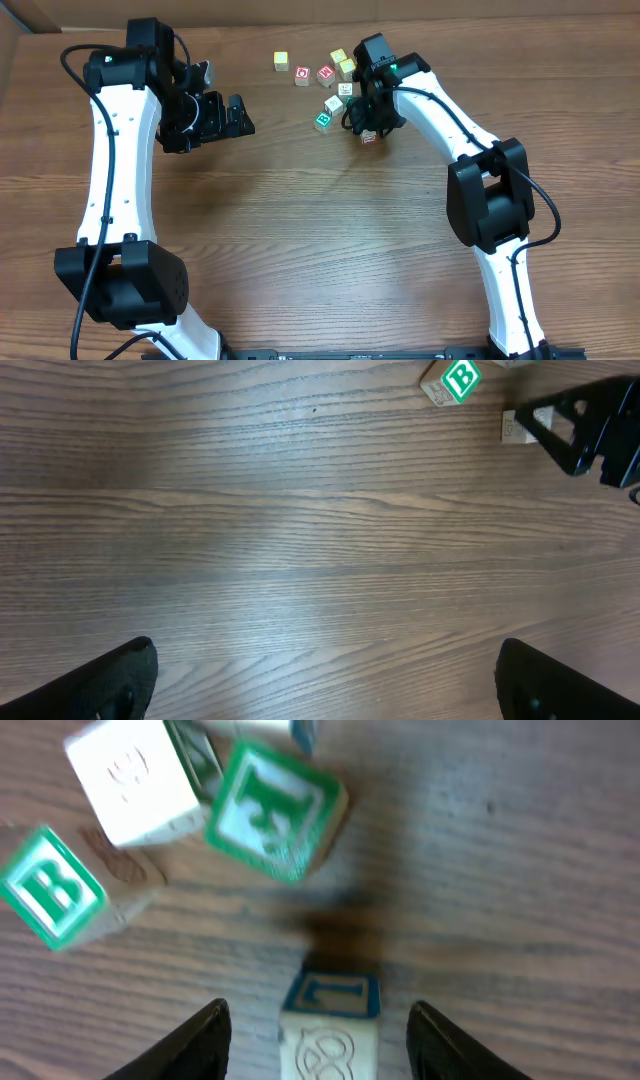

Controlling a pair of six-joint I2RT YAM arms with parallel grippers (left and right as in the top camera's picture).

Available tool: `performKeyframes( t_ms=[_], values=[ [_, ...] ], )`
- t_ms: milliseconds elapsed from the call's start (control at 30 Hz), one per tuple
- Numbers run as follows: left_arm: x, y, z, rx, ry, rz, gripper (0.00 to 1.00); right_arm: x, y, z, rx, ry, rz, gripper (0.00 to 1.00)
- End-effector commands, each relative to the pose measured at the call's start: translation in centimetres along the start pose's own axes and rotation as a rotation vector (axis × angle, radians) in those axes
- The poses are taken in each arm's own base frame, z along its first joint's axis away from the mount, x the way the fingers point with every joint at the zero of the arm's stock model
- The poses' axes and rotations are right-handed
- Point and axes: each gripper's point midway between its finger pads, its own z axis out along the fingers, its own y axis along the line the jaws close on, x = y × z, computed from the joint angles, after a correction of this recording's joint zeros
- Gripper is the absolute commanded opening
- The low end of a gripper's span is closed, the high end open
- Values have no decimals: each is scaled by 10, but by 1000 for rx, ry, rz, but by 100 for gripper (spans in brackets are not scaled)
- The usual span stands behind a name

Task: Flip 5 blocks
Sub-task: 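Raise both arms and move the right gripper over the block cluster, then grasp the blue-letter block with the right gripper and lift it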

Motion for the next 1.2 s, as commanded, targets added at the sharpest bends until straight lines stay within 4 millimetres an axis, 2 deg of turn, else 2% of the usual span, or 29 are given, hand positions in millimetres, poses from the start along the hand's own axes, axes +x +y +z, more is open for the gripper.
performKeyframes(
  t_ms=[0,67,167,333,467,667,767,900,1000,1067,1133,1167],
  values=[
    [-3,-2,0,-6,-5,19,100,1,2,7,2,-10,-11,40],
    [-3,-2,0,-6,-5,19,100,2,2,8,3,-8,-10,35],
    [-3,-2,0,-6,-5,19,100,9,1,8,9,23,-4,36],
    [-3,-2,0,-6,-5,19,100,15,-1,8,14,49,-2,43],
    [-3,-2,0,-6,-5,19,100,22,-2,7,19,76,1,43],
    [-3,-2,0,-6,-5,19,100,26,-2,2,24,97,3,34],
    [-3,-2,0,-6,-5,19,100,23,1,-18,23,99,4,30],
    [-3,-2,0,-5,-5,19,100,23,11,-66,-7,116,41,26],
    [-3,-2,0,-6,-5,19,100,42,21,-103,-52,188,90,23],
    [-3,-2,0,-6,-5,19,100,63,30,-124,-93,268,118,23],
    [-3,-2,0,-5,-5,19,100,77,35,-132,-124,327,132,21],
    [-3,-2,0,-6,-5,19,100,80,40,-133,-151,339,138,14]
  ],
)
